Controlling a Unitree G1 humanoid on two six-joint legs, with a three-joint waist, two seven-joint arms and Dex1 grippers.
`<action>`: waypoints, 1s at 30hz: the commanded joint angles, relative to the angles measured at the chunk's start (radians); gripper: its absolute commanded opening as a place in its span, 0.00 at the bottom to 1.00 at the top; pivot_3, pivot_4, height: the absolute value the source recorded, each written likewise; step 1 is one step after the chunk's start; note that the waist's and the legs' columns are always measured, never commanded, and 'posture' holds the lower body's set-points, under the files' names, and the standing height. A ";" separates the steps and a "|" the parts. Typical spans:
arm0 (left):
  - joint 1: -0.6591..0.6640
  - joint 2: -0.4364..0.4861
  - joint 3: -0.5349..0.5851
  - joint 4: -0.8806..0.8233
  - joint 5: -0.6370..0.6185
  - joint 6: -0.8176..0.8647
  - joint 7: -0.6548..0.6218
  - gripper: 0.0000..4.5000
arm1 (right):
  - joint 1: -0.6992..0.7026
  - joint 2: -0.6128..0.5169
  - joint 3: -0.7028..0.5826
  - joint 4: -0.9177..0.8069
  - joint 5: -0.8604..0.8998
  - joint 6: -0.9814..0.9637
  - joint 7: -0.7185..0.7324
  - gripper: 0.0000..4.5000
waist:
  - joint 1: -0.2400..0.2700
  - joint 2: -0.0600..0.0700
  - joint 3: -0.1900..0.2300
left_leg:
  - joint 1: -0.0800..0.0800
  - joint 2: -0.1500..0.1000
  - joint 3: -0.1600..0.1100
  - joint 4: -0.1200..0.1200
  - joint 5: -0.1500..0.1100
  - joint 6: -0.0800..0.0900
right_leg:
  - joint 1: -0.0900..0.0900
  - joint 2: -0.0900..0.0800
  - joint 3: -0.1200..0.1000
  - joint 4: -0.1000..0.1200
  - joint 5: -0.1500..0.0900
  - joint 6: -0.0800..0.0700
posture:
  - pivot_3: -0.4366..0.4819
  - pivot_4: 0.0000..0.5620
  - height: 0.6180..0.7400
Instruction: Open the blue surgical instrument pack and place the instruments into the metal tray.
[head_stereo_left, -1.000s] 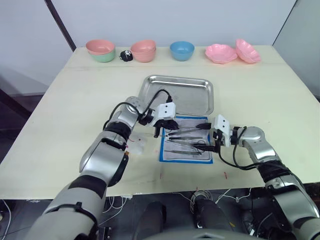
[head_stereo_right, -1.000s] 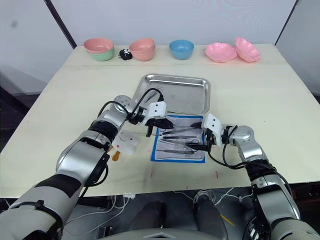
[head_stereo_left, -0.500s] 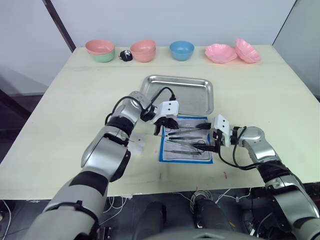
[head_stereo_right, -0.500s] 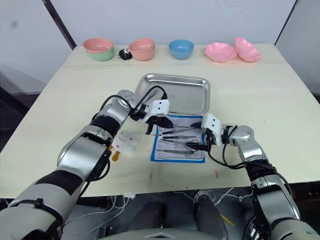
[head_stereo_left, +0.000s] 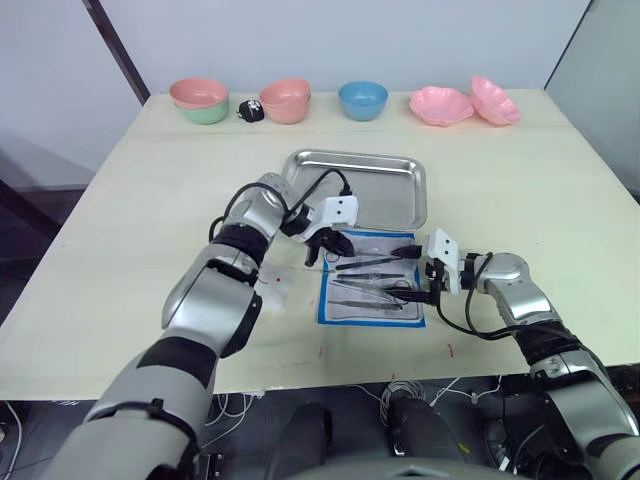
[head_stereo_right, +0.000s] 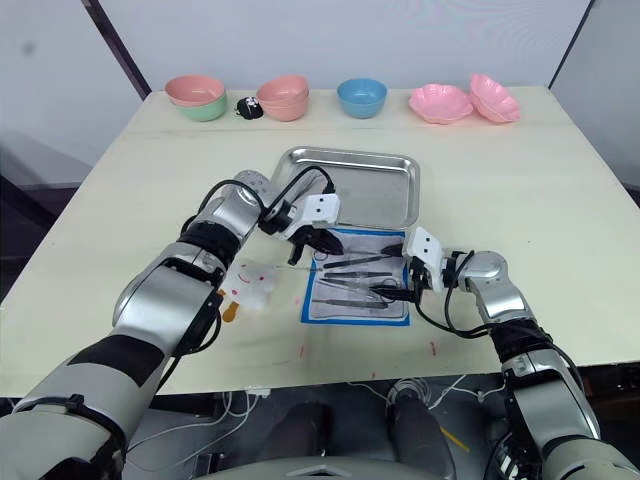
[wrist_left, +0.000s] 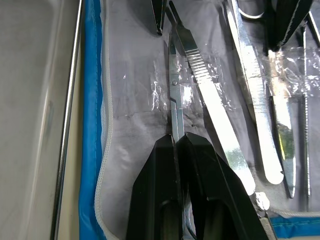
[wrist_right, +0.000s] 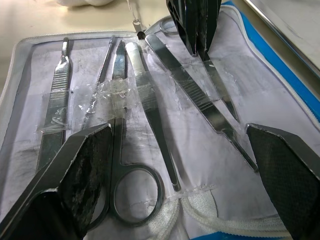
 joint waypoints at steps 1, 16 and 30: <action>-0.053 0.030 0.021 -0.041 -0.004 0.015 -0.005 0.01 | 0.060 -0.005 0.077 0.080 -0.088 0.046 -0.015 1.00 | 0.000 0.000 0.000 | 0.000 0.000 0.000 0.000 0.000 0.000 | 0.000 0.000 0.000 0.000 0.000 0.000 | 0.48 0.27 1.00; -0.046 0.033 0.008 -0.120 0.013 0.093 -0.034 0.01 | 0.050 0.006 0.085 0.097 -0.097 0.039 -0.018 1.00 | -0.004 0.000 0.000 | -0.001 0.000 0.000 0.000 0.000 0.000 | -0.001 0.001 0.000 0.000 0.000 0.000 | 0.48 0.27 1.00; -0.027 0.050 -0.041 -0.272 0.060 0.209 -0.028 0.01 | 0.043 0.011 0.090 0.105 -0.100 0.032 -0.015 1.00 | -0.007 0.000 0.001 | -0.001 0.001 0.000 0.000 0.000 0.000 | -0.001 0.001 0.000 0.000 0.000 0.000 | 0.48 0.27 1.00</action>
